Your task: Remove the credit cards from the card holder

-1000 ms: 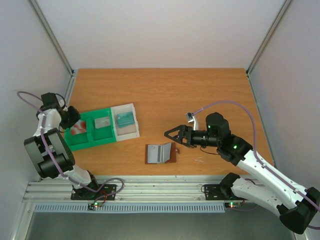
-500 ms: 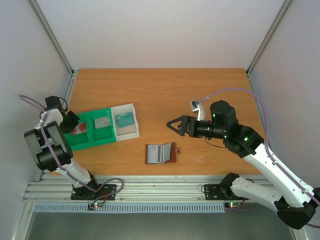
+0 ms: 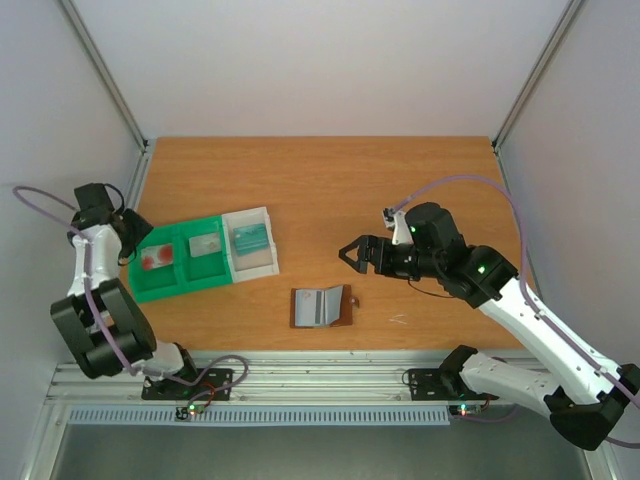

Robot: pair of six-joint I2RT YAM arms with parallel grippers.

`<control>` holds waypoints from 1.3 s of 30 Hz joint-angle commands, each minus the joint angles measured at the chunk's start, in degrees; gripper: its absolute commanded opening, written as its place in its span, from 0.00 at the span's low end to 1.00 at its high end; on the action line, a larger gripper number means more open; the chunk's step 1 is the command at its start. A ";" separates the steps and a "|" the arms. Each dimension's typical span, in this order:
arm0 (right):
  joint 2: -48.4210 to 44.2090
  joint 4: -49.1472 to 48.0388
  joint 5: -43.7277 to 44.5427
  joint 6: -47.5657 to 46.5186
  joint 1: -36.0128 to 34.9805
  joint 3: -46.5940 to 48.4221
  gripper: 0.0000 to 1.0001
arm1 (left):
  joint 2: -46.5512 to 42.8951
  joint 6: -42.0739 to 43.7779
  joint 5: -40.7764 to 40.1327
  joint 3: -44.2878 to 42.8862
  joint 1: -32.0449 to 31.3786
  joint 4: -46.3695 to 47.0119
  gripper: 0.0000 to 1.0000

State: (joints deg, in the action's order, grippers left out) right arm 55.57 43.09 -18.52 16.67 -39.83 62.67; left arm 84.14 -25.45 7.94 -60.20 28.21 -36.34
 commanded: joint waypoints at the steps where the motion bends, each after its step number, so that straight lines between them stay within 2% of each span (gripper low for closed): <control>1: 1.55 4.90 4.88 -2.19 0.13 1.88 0.98 | -5.56 0.47 2.92 -1.59 0.22 -2.57 0.54; 3: 1.48 3.58 4.22 -2.38 0.11 0.71 0.98 | -8.03 1.24 3.58 -1.86 0.20 -4.81 0.61; 5: 1.91 2.09 3.25 -2.30 0.12 -0.34 0.98 | -11.01 2.00 6.66 -0.95 0.20 -5.25 0.77; 7: 3.23 2.08 3.30 -1.80 0.11 -0.74 0.98 | -13.24 2.97 13.68 -0.14 0.17 -5.43 0.94; 8: 3.98 2.02 3.27 -1.59 0.13 -0.94 0.97 | -14.01 3.75 16.31 -0.05 0.12 -6.28 0.99; 13: 6.53 -1.11 1.90 0.38 0.11 -3.85 0.86 | -18.74 3.21 24.49 3.45 -3.31 -5.14 0.99; 21: 9.06 -6.39 -0.30 3.17 -1.23 -8.31 0.48 | -20.93 4.99 31.78 3.27 -12.74 -9.55 0.89; 28: 14.09 -5.95 -0.14 3.08 -5.31 -7.19 0.35 | -28.17 4.14 36.23 7.38 -22.34 -10.29 0.88; 32: 16.46 -6.80 1.57 3.33 -8.08 -6.49 0.34 | -33.49 0.86 34.63 10.62 -27.80 -9.91 0.87; 39: 22.30 -9.44 2.81 2.72 -9.65 -6.33 0.33 | -40.76 -9.12 32.38 21.01 -38.12 -1.47 0.86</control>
State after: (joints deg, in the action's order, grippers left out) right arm 75.42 36.05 -17.76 19.55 -48.90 54.92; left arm 45.41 -28.40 41.32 -43.13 -6.31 -43.38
